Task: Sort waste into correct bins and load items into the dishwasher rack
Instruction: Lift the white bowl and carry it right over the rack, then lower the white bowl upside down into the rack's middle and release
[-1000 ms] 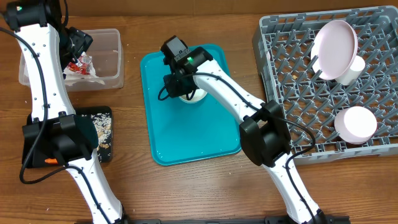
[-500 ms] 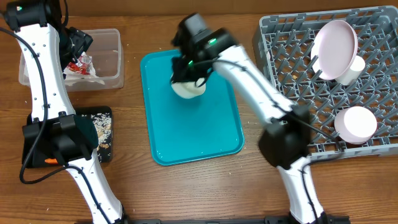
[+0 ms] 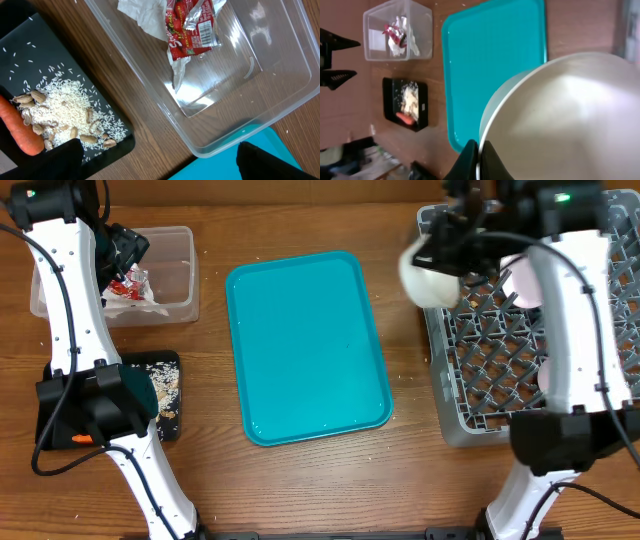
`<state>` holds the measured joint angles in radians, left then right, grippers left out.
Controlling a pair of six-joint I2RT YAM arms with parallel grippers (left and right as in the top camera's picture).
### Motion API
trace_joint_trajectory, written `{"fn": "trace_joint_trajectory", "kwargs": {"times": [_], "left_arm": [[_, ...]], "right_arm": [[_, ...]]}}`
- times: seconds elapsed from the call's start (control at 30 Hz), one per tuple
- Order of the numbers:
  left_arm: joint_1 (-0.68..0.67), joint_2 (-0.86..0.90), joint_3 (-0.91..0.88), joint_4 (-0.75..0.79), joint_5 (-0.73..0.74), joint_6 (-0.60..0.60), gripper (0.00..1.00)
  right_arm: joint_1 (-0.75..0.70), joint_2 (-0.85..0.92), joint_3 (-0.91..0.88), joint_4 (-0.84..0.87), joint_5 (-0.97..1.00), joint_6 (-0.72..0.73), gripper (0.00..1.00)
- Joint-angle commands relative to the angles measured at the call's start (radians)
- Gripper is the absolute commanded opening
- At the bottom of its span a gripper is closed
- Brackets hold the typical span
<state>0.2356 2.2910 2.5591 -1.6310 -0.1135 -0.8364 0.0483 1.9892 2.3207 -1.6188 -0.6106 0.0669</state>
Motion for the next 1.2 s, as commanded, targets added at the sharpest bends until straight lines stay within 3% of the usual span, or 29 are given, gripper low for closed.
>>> {"fn": "trace_joint_trajectory", "kwargs": {"times": [0.0,0.2,0.5,0.77,1.17], "left_arm": [[-0.006,-0.002,0.012,-0.002,-0.017,-0.013,1.00],[-0.006,-0.002,0.012,-0.002,-0.017,-0.013,1.00],[-0.006,-0.002,0.012,-0.003,-0.017,-0.013,1.00],[-0.006,-0.002,0.012,-0.002,-0.017,-0.013,1.00],[-0.006,-0.002,0.012,-0.002,-0.017,-0.013,1.00]], "right_arm": [[-0.122,-0.009,0.006,-0.050,-0.225,-0.201,0.04],[-0.322,-0.011,-0.090,-0.075,-0.417,-0.341,0.04],[-0.410,-0.011,-0.469,-0.035,-0.675,-0.629,0.04],[-0.443,-0.010,-0.683,0.150,-0.694,-0.613,0.04],[-0.555,-0.002,-0.698,0.166,-0.686,-0.613,0.04]]}}
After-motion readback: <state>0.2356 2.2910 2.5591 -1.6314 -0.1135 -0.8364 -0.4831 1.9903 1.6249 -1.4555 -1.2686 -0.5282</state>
